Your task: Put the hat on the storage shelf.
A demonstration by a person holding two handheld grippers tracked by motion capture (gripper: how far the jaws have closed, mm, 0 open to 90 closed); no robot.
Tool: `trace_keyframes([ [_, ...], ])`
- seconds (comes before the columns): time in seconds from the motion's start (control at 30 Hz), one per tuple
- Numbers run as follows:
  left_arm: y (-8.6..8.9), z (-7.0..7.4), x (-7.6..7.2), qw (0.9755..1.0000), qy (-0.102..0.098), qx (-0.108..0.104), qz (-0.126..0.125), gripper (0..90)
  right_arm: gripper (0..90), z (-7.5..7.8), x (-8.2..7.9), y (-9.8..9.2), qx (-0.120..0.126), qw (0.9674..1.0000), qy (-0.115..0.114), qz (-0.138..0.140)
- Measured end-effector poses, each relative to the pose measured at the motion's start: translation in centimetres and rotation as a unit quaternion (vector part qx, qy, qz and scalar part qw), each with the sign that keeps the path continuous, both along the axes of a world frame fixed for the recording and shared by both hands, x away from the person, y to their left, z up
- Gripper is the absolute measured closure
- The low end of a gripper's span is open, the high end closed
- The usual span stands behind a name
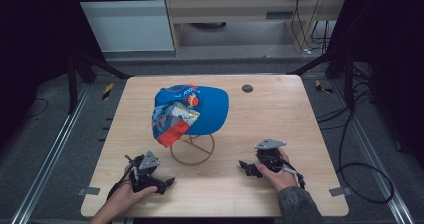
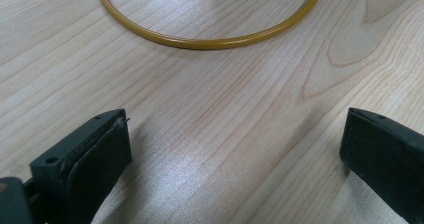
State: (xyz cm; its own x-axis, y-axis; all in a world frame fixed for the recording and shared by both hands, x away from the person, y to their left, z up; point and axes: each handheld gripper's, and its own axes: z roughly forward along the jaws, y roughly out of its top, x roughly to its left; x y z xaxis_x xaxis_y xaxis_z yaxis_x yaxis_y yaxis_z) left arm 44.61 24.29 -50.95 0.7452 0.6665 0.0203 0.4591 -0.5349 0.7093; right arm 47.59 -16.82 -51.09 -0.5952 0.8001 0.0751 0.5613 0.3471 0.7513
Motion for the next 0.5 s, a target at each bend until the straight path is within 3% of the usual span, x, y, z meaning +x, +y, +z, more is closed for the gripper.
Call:
trace_keyframes([
  [0.2, 0.0, 0.0, 0.0, 1.0000, 0.000, 0.000, 0.000, 0.0, 7.0, -0.1, -0.6, 0.8, -0.042, 0.9990, -0.013, -0.001],
  [0.5, 0.0, 0.0, 0.0, 1.0000, 0.000, 0.001, -0.002, 0.0, 6.2, -0.1, -1.4, 0.0, -0.041, 0.9989, -0.011, -0.020],
])
